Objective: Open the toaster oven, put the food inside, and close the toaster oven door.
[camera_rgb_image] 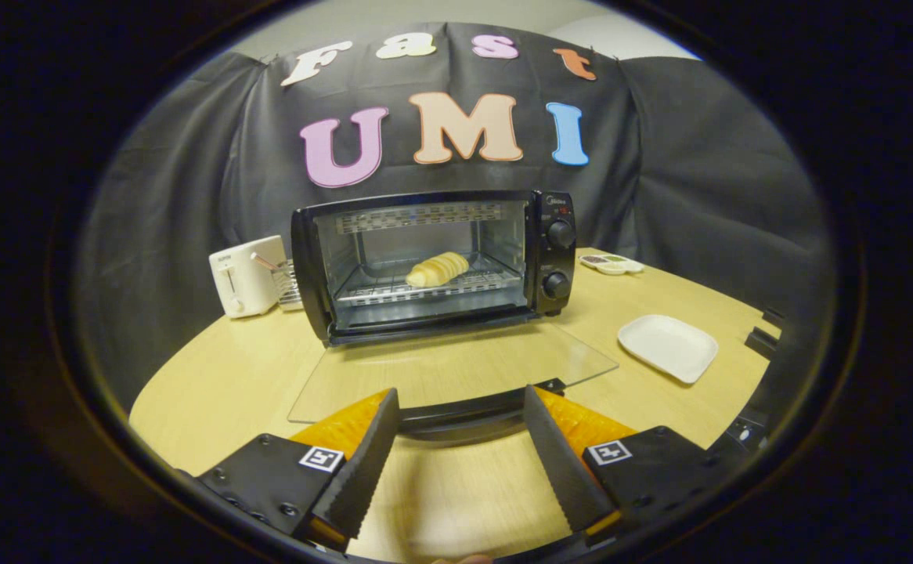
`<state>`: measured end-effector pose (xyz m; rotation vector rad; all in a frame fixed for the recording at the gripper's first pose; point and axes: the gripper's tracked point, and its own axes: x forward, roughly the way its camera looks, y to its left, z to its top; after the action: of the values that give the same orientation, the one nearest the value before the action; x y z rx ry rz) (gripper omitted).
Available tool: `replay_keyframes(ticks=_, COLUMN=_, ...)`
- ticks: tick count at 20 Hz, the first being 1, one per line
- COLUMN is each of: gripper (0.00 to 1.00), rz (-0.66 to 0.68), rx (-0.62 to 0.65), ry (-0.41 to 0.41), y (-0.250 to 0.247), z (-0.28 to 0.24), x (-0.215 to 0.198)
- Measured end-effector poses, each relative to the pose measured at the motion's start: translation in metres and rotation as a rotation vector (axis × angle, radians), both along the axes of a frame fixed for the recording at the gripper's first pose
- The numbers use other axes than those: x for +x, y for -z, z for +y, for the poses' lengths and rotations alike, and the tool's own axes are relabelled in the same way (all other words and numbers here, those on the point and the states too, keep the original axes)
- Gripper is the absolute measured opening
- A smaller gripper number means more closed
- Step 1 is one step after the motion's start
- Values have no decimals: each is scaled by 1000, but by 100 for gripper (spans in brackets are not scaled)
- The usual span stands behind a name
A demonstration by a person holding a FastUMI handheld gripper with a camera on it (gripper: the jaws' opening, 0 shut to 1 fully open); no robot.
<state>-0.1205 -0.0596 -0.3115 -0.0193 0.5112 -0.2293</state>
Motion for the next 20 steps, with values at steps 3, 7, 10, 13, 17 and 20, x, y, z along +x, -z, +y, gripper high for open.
replay_keyframes(ticks=3, gripper=97, rz=13, rx=-11, ry=-1, y=3, z=-5, x=-10)
replay_keyframes(ticks=7, gripper=97, rz=39, rx=-31, ry=-19, y=15, z=-10, x=-19)
replay_keyframes(ticks=10, gripper=97, rz=59, rx=-35, ry=-38, y=23, z=-9, x=-18)
replay_keyframes(ticks=13, gripper=97, rz=72, rx=-43, ry=-59, y=28, z=-5, x=-15)
replay_keyframes(ticks=17, gripper=97, rz=80, rx=-33, ry=-74, y=32, z=-5, x=-15)
replay_keyframes(ticks=20, gripper=97, rz=80, rx=-33, ry=-81, y=29, z=-4, x=-12)
